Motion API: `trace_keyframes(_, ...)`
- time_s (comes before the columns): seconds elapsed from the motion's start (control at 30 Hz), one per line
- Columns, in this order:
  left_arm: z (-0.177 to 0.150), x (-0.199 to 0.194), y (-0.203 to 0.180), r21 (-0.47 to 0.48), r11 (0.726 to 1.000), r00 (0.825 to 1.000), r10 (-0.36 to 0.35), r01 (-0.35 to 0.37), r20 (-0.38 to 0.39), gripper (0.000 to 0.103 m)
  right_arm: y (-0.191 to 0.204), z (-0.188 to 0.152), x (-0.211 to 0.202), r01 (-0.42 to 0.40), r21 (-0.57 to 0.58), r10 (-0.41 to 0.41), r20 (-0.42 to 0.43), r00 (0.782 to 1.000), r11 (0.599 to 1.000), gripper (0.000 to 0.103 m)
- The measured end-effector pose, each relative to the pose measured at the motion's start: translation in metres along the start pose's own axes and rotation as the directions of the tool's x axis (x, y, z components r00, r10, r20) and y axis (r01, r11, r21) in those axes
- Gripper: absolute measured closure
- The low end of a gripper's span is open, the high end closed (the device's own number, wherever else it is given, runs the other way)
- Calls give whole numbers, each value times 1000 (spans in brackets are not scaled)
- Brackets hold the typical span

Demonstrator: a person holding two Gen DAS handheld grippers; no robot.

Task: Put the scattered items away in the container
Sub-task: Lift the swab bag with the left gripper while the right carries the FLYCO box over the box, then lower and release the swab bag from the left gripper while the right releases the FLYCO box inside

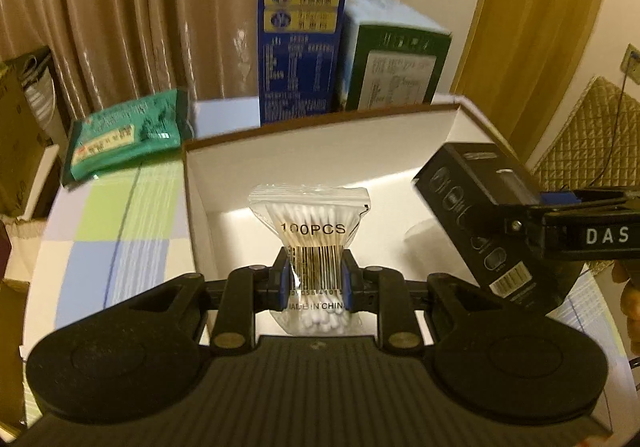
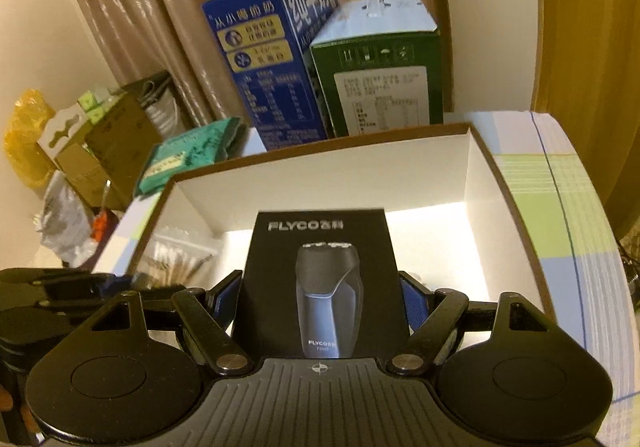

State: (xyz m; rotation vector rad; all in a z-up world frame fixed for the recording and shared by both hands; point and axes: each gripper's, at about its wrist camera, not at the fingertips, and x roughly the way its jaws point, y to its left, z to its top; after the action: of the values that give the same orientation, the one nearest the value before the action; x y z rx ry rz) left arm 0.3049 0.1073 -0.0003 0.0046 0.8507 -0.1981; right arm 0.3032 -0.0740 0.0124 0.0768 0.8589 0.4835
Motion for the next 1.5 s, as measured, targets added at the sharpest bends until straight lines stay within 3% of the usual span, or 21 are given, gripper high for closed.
trace_keyframes(0.57,-3,71,-7,-7,999,986,36,-37,-160,81,-11,-8,49,47,15,-45,-71,996,999,27)
trace_keyframes(0.77,-4,72,-6,-4,999,985,50,-51,-163,68,-11,-9,54,44,20,-42,-76,996,999,27)
trace_keyframes(1.23,-1,69,-3,6,997,984,73,-73,-159,63,-7,-12,65,33,-14,-34,-94,995,999,27)
trace_keyframes(1.5,-2,66,-6,19,997,985,73,-70,-159,56,-12,-4,47,29,-43,-32,-70,997,999,26)
